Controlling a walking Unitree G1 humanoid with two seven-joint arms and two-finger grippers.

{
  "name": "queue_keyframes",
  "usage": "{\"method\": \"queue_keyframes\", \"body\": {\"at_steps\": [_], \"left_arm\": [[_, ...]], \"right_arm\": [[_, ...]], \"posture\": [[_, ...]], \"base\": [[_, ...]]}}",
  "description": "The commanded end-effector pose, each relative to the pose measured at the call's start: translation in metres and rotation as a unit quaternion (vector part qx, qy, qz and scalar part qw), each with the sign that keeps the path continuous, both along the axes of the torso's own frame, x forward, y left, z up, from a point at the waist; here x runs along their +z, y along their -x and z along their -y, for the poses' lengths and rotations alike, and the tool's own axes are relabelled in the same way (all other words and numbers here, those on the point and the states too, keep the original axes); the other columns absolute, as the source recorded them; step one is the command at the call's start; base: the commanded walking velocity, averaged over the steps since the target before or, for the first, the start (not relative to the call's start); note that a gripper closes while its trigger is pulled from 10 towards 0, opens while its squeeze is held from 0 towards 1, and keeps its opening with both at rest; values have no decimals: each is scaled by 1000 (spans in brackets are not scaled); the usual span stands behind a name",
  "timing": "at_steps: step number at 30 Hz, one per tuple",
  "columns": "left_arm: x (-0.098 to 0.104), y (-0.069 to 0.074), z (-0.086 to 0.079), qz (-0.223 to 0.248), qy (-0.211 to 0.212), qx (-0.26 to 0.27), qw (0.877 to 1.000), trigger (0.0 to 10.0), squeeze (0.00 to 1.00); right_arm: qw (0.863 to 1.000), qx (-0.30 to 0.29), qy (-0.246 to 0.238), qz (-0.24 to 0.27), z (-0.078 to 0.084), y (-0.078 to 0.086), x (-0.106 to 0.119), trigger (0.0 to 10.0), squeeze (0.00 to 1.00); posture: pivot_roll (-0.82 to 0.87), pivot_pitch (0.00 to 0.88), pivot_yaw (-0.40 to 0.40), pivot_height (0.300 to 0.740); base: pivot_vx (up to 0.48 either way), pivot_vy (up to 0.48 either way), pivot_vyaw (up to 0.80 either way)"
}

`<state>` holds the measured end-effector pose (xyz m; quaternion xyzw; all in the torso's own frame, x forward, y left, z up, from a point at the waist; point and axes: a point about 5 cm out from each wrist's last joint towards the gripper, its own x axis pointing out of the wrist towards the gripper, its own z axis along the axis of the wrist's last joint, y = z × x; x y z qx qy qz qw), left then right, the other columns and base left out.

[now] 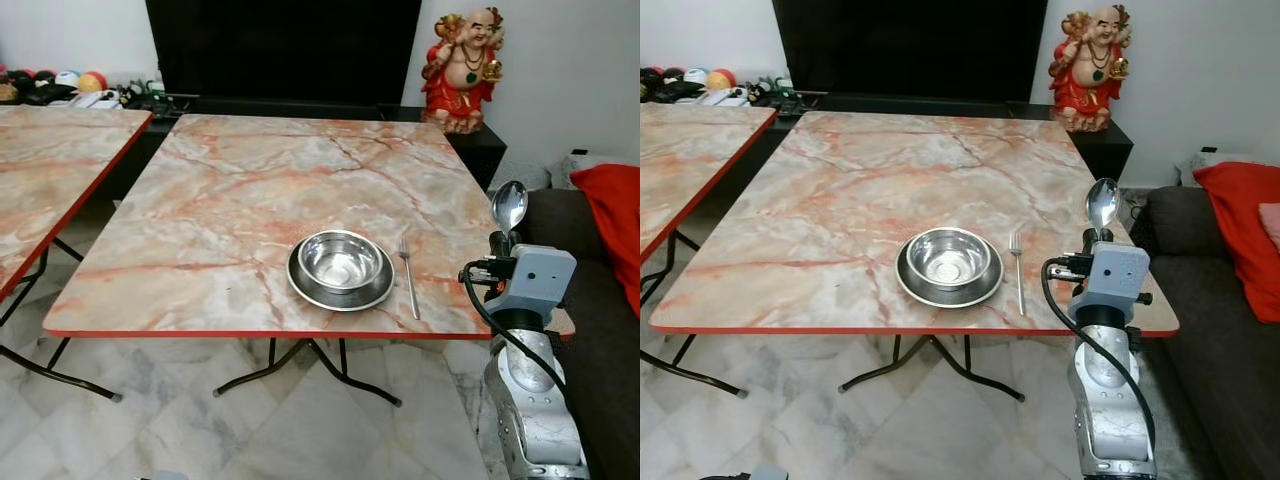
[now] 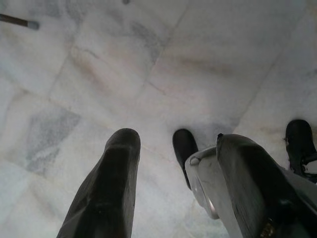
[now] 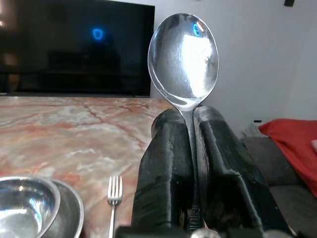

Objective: Setting the table

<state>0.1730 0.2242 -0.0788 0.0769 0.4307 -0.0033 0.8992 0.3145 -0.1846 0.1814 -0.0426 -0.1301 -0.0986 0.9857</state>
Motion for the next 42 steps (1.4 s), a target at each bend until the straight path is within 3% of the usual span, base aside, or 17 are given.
{"method": "queue_keyframes", "body": {"at_steps": [1,25,29,33,34,35,37,39,42], "left_arm": [[-2,3,3,-6,5,2,1000,10000,0],[-3,5,2,-8,5,7,1000,10000,0],[-4,6,4,-11,8,5,1000,10000,0],[-5,7,7,-16,11,1,1000,10000,0],[-5,7,7,-16,11,1,1000,10000,0],[-5,7,8,-17,11,0,1000,10000,0],[-5,7,9,-17,12,0,1000,10000,0],[-5,6,10,-16,15,1,1000,10000,0],[-5,6,10,-16,15,1,1000,10000,0]], "right_arm": [[1000,-2,-2,11,1,-1,6,10000,0],[1000,-5,3,-8,0,-4,3,10000,0],[995,-35,37,-81,12,-6,-11,10000,0],[983,-53,0,-176,30,-3,-37,10000,0],[983,-53,0,-176,30,-3,-37,10000,0],[974,-27,22,-225,29,-2,-49,10000,0],[968,-15,28,-249,28,0,-55,10000,0],[963,-4,-12,-268,24,2,-61,10000,0],[959,11,-30,-283,19,2,-64,10000,0]], "posture": [[-20,64,-31,740],[-20,80,-39,740],[-28,82,-40,740],[-38,83,-44,740],[-38,83,-44,740],[-43,82,-48,740],[-42,82,-48,740],[-41,86,-50,740],[-41,86,-51,740]], "base": [[371,0,0],[312,0,0],[0,0,0],[0,0,0],[0,0,0],[0,0,0],[0,0,0],[0,0,0],[0,0,0]]}}
